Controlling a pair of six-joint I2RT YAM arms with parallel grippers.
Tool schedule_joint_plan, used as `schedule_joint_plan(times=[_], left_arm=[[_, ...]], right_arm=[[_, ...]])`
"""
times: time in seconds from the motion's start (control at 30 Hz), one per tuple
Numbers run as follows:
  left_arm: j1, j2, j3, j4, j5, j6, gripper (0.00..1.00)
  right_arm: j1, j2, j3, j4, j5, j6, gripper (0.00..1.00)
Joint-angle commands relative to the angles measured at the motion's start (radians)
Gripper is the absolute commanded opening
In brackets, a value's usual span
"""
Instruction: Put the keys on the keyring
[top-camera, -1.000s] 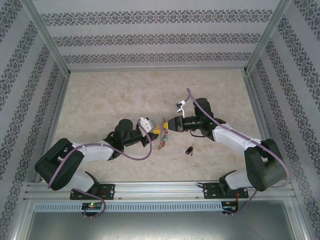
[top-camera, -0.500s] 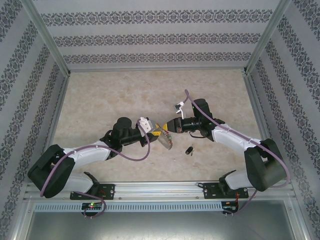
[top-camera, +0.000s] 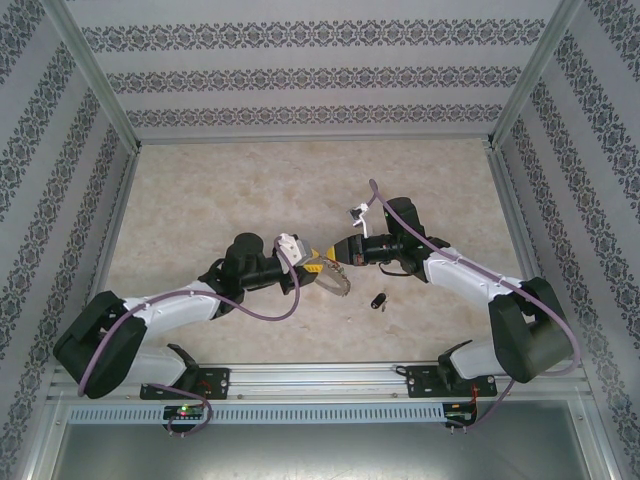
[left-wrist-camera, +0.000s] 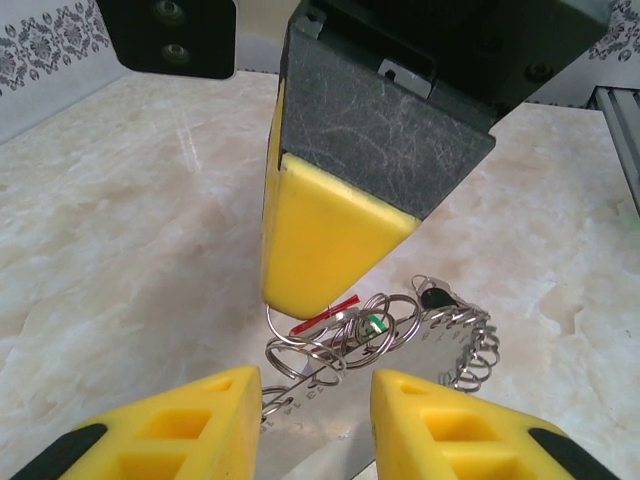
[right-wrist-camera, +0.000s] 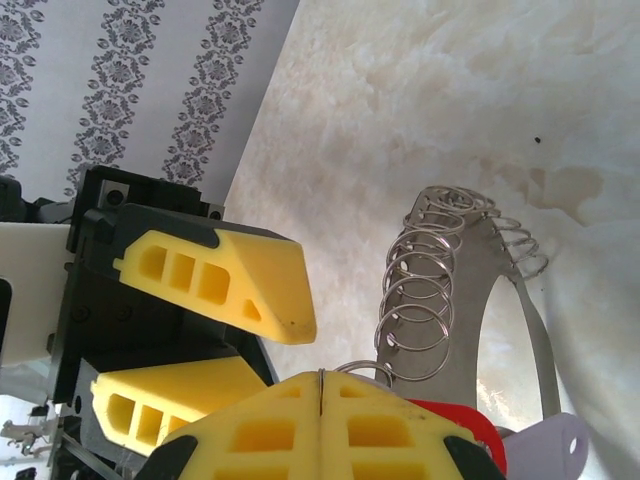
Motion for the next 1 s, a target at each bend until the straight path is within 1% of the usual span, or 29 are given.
schedule_joint_plan(times=[0.0,0.1,0.27,0.43,0.57,0.83,0.97], left_arm=[[-0.014,-0.036,0.017,-0.028,-0.050,-0.059,0.34],[-0.031,-0.059,-0.019,0.019,-0.083,-0.108,0.35],[-0.057,-0.033,0.005,-0.015,-0.098,-0.115,0.35],[-0.086,0.006,-0.009,0.041,-0.187,-0.172,0.36],[-0.095,0.020,-0.008,0.068,-0.186,-0.184,0.39],[-0.101,0.048,0.002,0.090,-0.215,-0.184,0.38],[-0.101,0.066,0.012,0.100,-0.193,-0.179,0.38]], right_arm=[[0.008,-0.025,0.037,0.016,0.005,-0.013,0.00],[0.009,-0.028,0.037,0.017,0.017,-0.011,0.00],[0.008,-0.027,0.041,0.028,0.028,-0.002,0.00],[0.008,-0.027,0.043,0.025,0.027,-0.006,0.00],[0.008,-0.027,0.043,0.025,0.025,-0.008,0.00],[0.008,-0.033,0.042,0.023,0.020,-0.009,0.00],[0.009,-0.038,0.042,0.022,0.017,-0.008,0.00]])
